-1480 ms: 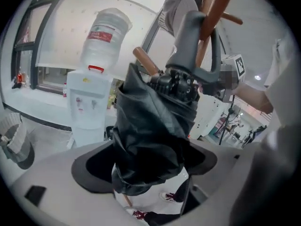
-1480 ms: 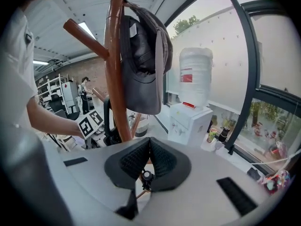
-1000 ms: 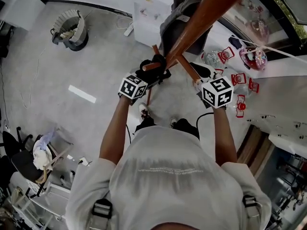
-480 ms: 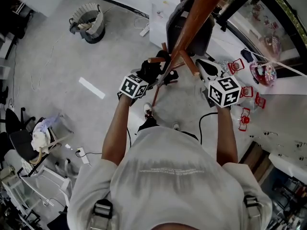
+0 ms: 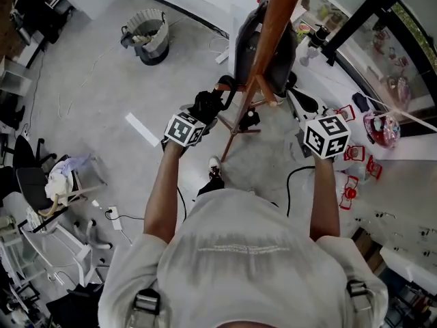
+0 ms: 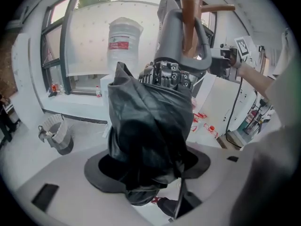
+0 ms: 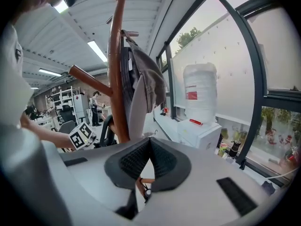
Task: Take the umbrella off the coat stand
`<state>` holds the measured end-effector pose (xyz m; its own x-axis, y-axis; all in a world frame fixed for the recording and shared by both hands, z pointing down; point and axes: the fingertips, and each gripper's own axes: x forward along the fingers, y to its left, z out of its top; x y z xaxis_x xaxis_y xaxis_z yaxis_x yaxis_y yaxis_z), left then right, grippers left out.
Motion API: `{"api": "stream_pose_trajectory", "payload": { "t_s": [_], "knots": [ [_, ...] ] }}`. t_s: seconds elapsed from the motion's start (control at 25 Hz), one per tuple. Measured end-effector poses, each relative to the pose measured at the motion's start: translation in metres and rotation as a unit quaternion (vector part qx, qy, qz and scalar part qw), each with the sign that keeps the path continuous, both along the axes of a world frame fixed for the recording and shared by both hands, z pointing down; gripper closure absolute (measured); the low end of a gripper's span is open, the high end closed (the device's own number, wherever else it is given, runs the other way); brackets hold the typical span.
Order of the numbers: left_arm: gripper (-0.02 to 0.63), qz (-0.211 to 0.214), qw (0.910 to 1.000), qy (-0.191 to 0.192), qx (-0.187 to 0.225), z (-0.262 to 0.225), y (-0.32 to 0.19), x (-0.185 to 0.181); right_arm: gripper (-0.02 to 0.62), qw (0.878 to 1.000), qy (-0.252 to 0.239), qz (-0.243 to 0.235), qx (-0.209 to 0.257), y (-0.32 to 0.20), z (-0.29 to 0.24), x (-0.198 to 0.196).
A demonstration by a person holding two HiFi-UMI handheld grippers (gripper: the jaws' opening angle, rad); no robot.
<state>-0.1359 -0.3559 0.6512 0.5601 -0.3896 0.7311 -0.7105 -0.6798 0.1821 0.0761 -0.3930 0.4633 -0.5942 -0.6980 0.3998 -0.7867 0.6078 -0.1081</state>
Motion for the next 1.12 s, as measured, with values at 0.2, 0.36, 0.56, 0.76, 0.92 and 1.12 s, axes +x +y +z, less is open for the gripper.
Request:
{"api": "stream_pose_trajectory", "payload": {
  "t_s": [0.2,0.36,0.56,0.76,0.92,1.12],
  "knots": [
    [0.305,-0.03,0.9995,0.001,0.006,-0.013,0.007,-0.014,0.571,1.0,-0.01,-0.011,0.017,-0.004,-0.012,0.001],
    [0.308,-0.066,0.9975,0.018,0.018,-0.029,0.01,-0.026,0.571,0.999,-0.016,-0.02,0.031,-0.005,-0.022,-0.003],
    [0.307,-0.102,0.9929,0.035,0.049,-0.057,0.01,-0.036,0.571,0.998,-0.018,-0.028,0.058,-0.008,-0.038,-0.006],
    [0.308,-0.179,0.9772,0.056,0.1,-0.095,0.008,-0.045,0.571,0.995,0.007,-0.042,0.09,-0.004,-0.051,-0.006],
    [0.31,-0.229,0.9601,0.073,0.143,-0.132,0.016,-0.047,0.571,0.993,0.01,-0.048,0.111,0.002,-0.065,-0.004],
    [0.313,-0.249,0.9458,0.086,0.19,-0.177,0.047,-0.036,0.571,0.988,0.004,-0.062,0.139,0.018,-0.084,0.001]
  ]
}}
